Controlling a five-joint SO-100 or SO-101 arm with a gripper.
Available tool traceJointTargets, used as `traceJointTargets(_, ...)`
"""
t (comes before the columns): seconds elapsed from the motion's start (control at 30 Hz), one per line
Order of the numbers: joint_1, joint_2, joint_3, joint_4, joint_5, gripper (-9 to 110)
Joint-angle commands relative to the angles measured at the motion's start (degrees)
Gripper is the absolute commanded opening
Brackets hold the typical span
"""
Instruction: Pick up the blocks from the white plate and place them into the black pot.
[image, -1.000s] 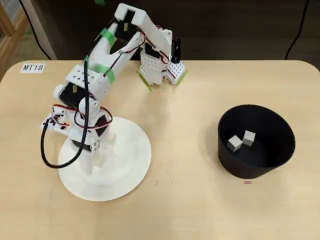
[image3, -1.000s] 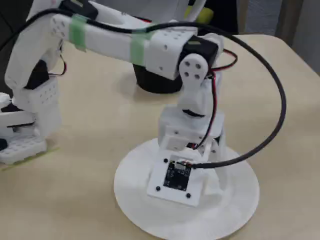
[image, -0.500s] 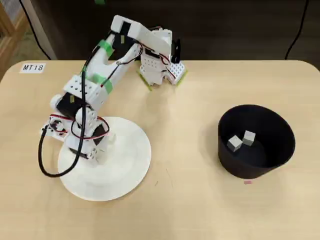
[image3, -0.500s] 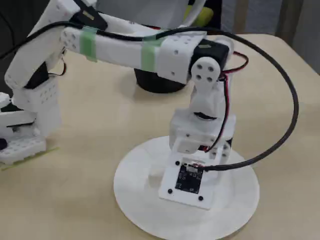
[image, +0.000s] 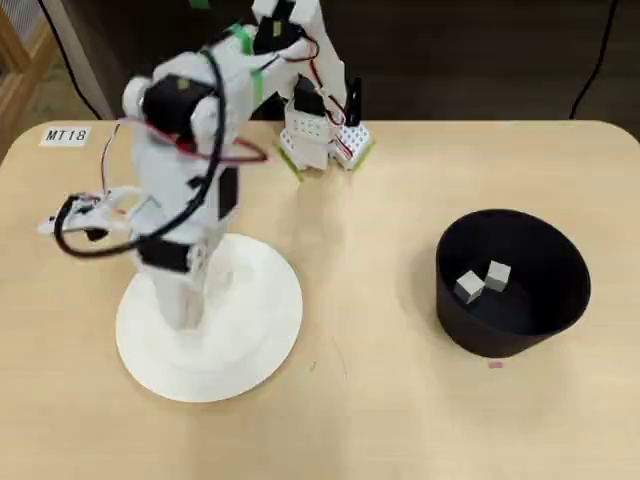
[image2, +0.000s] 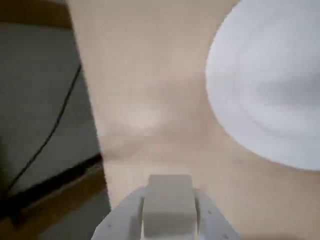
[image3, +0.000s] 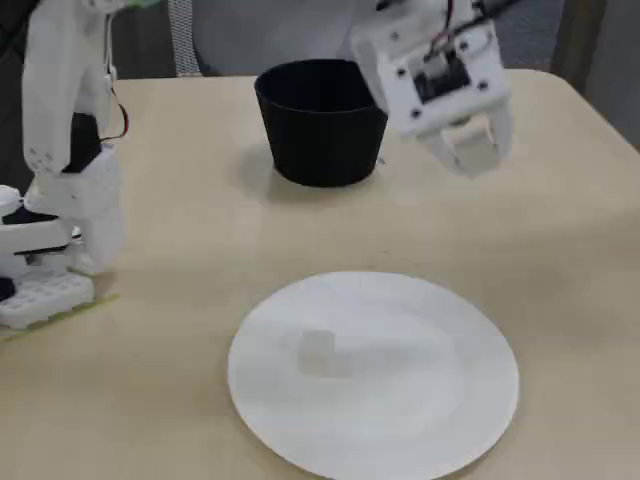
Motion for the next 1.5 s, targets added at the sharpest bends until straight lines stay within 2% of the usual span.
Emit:
traceJointTargets(0.0,-9.8,14.6,9.1,-6.2,2.0,-2)
traceJointTargets(0.17,-23.6,30.2,30.4,-20.5,5.2,-2)
traceJointTargets(0.4,-40.7,32.8,45.4,-30.4,5.8,-2)
traceJointTargets(0.57,-45.9,31.8,53.7,-38.8,6.7,-2)
traceJointTargets(0.77,-48.0,28.1,54.3,-40.0,7.4,-2)
traceJointTargets(0.8,-48.0,27.9,54.3,-40.0,7.4,-1)
traceJointTargets(0.83,-48.1,27.7,54.3,-39.7,6.9,6)
traceJointTargets(0.9,-48.2,27.6,54.8,-39.4,5.0,27)
traceJointTargets(1.0,-48.2,27.7,54.8,-38.5,3.7,34)
traceJointTargets(1.2,-47.1,28.8,54.8,-37.0,3.8,27)
traceJointTargets(1.23,-46.8,29.1,54.8,-36.7,4.0,24)
traceJointTargets(1.37,-42.6,32.1,54.8,-32.7,6.0,-1)
traceJointTargets(1.47,-37.9,35.4,54.9,-28.4,5.5,-2)
